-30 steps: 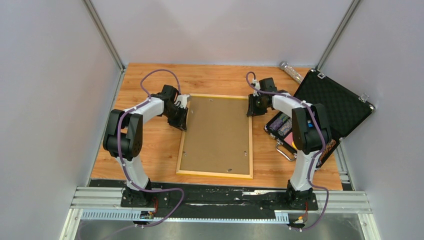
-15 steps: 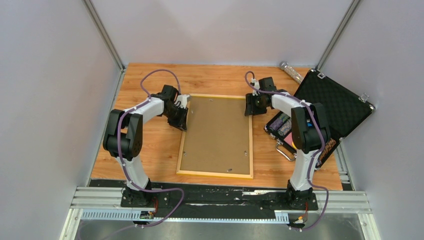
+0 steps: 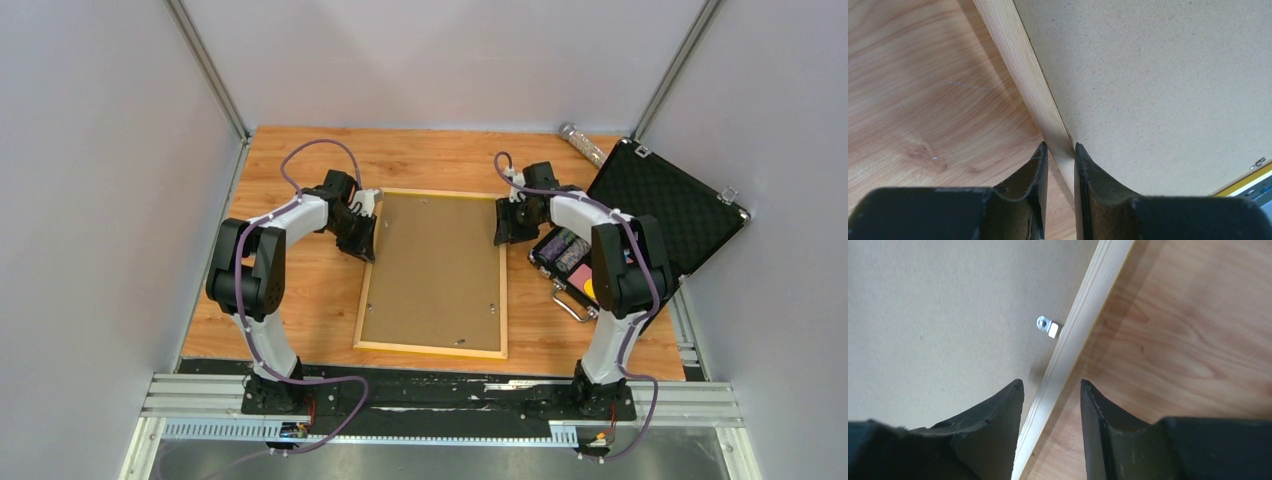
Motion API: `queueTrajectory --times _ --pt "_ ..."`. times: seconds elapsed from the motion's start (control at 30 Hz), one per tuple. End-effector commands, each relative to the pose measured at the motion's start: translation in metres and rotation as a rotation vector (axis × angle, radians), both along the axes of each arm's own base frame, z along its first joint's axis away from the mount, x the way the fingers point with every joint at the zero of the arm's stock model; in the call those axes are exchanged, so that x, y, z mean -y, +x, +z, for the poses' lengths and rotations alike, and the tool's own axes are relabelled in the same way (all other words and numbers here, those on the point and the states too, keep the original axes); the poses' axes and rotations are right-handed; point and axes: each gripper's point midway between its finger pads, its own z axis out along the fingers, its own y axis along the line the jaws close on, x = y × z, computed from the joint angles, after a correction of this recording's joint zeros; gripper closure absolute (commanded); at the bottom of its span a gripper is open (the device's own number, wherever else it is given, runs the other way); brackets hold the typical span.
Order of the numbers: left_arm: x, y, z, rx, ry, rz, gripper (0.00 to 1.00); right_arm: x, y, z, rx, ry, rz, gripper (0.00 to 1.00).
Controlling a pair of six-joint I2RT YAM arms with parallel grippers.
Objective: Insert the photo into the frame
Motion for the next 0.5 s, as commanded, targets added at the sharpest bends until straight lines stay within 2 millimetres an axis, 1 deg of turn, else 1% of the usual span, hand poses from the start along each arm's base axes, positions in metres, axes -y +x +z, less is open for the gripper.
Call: queueTrajectory --times 0.0,0.1,0.17,0.2,0.3,0.4,0.47 --pt "0.012 -0.002 0.013 0.016 -0.051 -0.014 1.0 0.001 -0.015 0.018 0.028 0.014 0.053 0.56" --pt "0.012 0.0 0.016 0.024 -0.051 -0.006 1.0 0.002 -0.026 0.014 0.005 0.018 0.069 0.58" --pt "0.012 0.001 0.017 0.028 -0.051 -0.002 1.0 0.001 -0.031 0.011 -0.007 0.025 0.075 0.62" --pt "0.011 0.002 0.017 0.029 -0.051 0.0 1.0 0.001 -0.032 0.01 -0.01 0.027 0.076 0.67" --pt "0.011 0.003 0.018 0.035 -0.046 0.003 1.0 -0.002 -0.029 0.01 -0.015 0.041 0.078 0.79" --pt "0.01 0.005 0.02 0.051 -0.045 0.01 1.0 -0.006 -0.023 0.007 -0.024 0.055 0.077 0.88" --pt "0.008 0.007 0.023 0.068 -0.042 0.016 1.0 -0.007 -0.014 0.006 -0.021 0.053 0.073 0.92"
